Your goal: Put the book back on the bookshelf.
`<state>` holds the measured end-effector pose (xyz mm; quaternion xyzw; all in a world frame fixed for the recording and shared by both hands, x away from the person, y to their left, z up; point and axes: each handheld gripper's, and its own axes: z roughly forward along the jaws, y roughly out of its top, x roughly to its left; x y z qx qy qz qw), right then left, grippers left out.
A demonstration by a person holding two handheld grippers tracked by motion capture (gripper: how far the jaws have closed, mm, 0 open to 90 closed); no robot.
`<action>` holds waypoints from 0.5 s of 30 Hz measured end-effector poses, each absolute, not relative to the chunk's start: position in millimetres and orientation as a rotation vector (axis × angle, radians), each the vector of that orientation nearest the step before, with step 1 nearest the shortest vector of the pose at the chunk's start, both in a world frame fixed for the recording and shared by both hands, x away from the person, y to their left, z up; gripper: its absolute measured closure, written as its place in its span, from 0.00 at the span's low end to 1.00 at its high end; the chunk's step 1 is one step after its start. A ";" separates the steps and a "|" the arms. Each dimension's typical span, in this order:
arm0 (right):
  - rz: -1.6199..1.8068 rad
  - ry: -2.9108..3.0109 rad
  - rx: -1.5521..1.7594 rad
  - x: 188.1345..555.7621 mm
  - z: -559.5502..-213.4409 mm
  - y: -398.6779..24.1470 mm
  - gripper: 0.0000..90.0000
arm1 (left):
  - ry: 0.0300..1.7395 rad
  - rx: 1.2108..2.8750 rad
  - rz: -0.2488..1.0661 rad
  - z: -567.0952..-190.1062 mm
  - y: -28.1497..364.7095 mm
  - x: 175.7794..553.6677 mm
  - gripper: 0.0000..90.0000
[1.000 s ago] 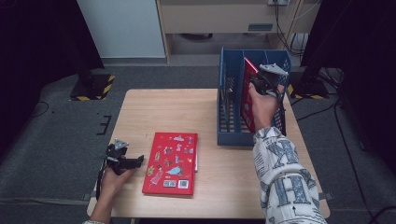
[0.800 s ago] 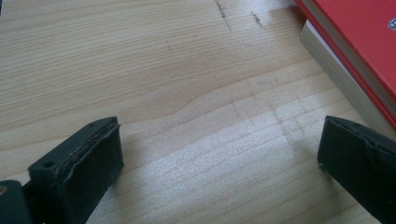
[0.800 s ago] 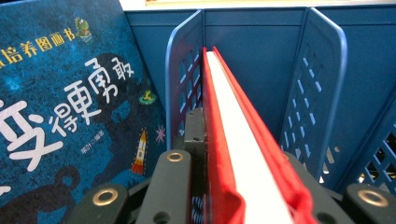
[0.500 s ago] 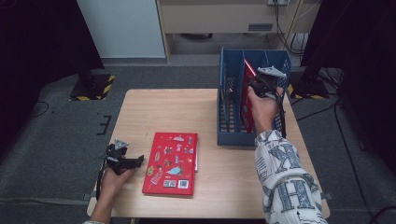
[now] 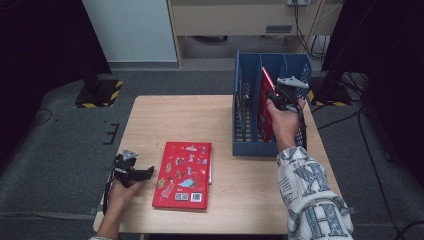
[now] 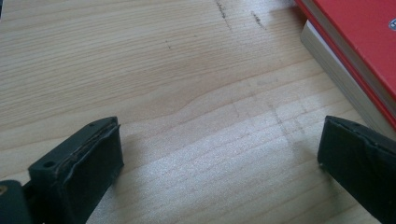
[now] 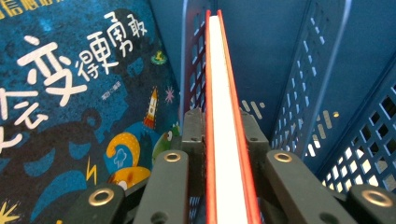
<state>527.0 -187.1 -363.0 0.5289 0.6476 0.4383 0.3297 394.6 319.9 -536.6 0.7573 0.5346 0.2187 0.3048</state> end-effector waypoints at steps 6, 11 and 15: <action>1.146 1.695 1.396 526.6 -361.9 -185.4 0.84 | 1.416 2.005 0.580 -536.7 319.9 394.6 0.00; 1.153 1.699 1.403 525.8 -359.3 -186.2 0.83 | 1.417 2.005 0.580 -536.7 319.8 394.6 0.00; 1.166 1.704 1.398 526.1 -355.0 -188.1 0.82 | 1.418 2.005 0.580 -536.6 319.7 394.6 0.00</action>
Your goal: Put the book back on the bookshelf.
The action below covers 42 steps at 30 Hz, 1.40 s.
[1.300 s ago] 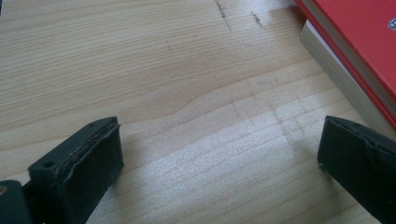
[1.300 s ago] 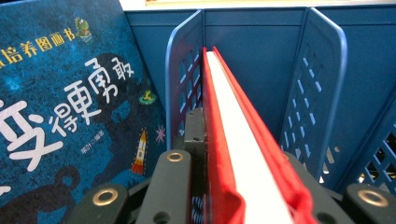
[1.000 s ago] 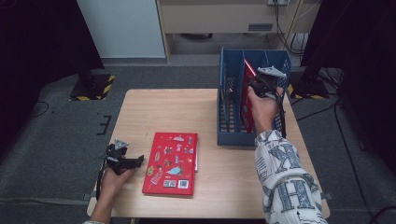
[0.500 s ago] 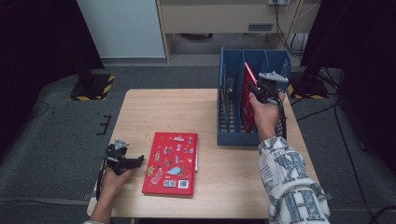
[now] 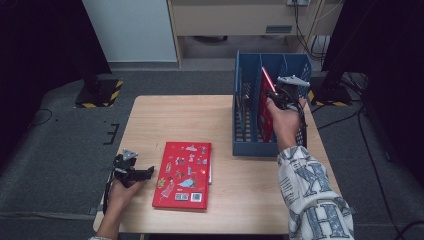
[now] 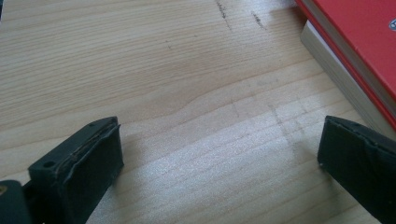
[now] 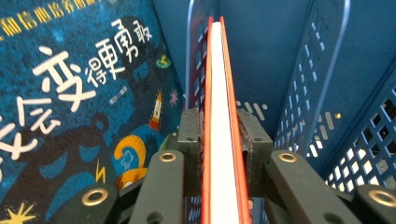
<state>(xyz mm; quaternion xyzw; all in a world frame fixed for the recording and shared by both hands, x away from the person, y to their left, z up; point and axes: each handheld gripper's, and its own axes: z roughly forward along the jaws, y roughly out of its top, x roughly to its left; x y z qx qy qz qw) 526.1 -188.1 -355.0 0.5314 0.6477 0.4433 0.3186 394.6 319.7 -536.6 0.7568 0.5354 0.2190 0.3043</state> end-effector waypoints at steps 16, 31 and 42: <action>1.106 1.761 1.394 534.1 -343.6 -186.1 0.84 | 1.419 2.004 0.581 -536.6 319.6 394.6 0.00; 1.071 1.699 1.399 534.0 -344.4 -184.6 0.88 | 1.421 2.003 0.580 -536.6 319.0 394.6 0.00; 1.066 1.638 1.427 550.2 -343.1 -181.8 0.88 | 1.421 2.003 0.580 -536.6 319.0 394.6 0.00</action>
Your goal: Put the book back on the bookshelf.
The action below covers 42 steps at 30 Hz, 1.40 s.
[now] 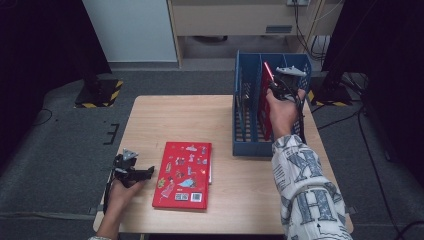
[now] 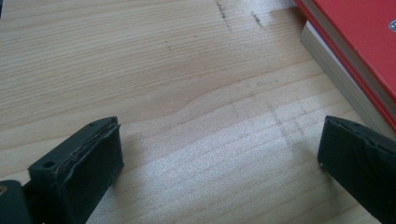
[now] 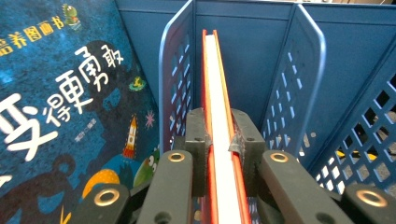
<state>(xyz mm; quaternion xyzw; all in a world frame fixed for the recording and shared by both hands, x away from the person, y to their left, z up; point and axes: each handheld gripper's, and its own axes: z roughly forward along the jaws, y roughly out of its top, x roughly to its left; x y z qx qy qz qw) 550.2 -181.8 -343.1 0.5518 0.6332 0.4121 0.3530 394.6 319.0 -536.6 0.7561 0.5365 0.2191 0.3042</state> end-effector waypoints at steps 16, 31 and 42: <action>1.079 1.641 1.415 552.5 -348.7 -168.8 0.85 | 1.421 2.003 0.580 -536.6 319.0 394.6 0.00; 1.180 1.693 1.391 539.7 -345.0 -168.8 0.67 | 1.421 2.003 0.580 -536.6 319.0 394.6 0.00; 1.207 1.718 1.390 534.5 -348.7 -168.0 0.66 | 1.421 2.003 0.580 -536.6 319.0 394.6 0.00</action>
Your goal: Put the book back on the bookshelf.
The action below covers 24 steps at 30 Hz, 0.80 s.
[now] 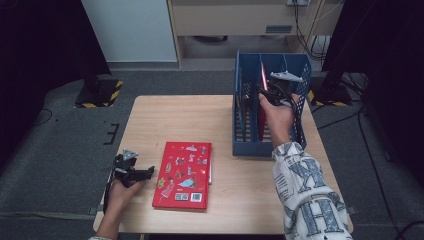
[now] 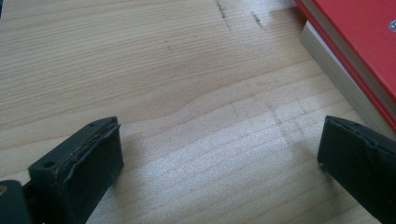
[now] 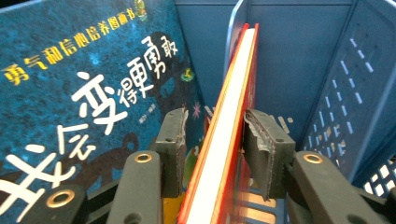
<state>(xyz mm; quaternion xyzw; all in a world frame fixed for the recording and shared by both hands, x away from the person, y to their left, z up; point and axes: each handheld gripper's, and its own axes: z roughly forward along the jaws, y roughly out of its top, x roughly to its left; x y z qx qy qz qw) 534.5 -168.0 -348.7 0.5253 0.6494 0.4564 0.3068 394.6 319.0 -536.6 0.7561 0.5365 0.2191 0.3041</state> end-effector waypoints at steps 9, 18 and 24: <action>1.223 1.719 1.399 533.8 -348.1 -166.7 0.63 | 1.421 2.003 0.580 -536.6 319.0 394.6 0.00; 1.247 1.737 1.374 530.1 -345.7 -165.1 0.51 | 1.421 2.004 0.580 -536.5 319.0 394.6 0.00; 1.258 1.736 1.366 528.2 -344.3 -163.8 0.46 | 1.421 2.003 0.580 -536.6 319.0 394.6 0.00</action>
